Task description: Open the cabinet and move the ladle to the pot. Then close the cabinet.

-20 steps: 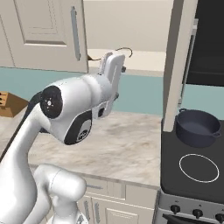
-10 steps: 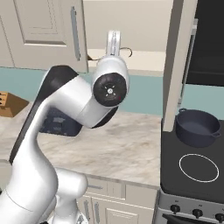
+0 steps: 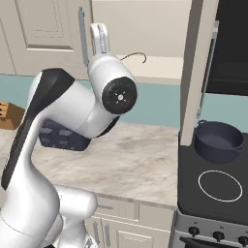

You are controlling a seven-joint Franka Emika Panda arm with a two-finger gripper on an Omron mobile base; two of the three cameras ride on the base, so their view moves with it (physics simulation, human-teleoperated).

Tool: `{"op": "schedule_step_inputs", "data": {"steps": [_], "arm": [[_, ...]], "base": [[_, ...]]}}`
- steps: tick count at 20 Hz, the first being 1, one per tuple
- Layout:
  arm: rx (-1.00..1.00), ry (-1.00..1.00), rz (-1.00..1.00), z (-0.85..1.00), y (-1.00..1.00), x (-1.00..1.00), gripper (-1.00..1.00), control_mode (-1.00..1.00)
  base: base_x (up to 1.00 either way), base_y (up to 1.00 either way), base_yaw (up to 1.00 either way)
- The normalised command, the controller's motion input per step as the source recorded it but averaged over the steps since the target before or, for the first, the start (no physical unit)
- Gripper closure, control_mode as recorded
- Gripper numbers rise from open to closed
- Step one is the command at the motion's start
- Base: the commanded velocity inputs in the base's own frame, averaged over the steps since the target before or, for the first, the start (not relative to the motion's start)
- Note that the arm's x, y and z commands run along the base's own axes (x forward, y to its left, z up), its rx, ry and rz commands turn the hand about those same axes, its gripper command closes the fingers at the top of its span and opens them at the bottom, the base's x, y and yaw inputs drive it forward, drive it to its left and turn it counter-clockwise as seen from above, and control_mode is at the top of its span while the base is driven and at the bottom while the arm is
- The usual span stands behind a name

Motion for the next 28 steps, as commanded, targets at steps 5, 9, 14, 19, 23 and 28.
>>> {"op": "schedule_step_inputs", "data": {"steps": [5,9,14,19,23,28], "arm": [[0.00,-0.05,0.03,-0.08,0.48,0.13,-1.00,-1.00],[0.00,0.02,0.06,-0.01,0.20,0.38,-1.00,-1.00],[-0.16,-0.04,0.09,0.00,0.40,0.14,-1.00,-1.00],[-0.53,-0.05,0.05,-0.02,0.29,0.08,-1.00,-1.00],[-0.65,-0.01,0.00,-0.03,0.26,0.03,-1.00,-1.00],[-0.63,-0.15,0.00,-0.01,0.23,0.08,-1.00,-1.00]], "base": [[0.00,0.00,0.00],[0.00,0.00,0.00],[0.00,0.00,0.00],[0.00,0.00,0.00],[0.00,0.00,0.00],[0.00,0.00,0.00]]}}
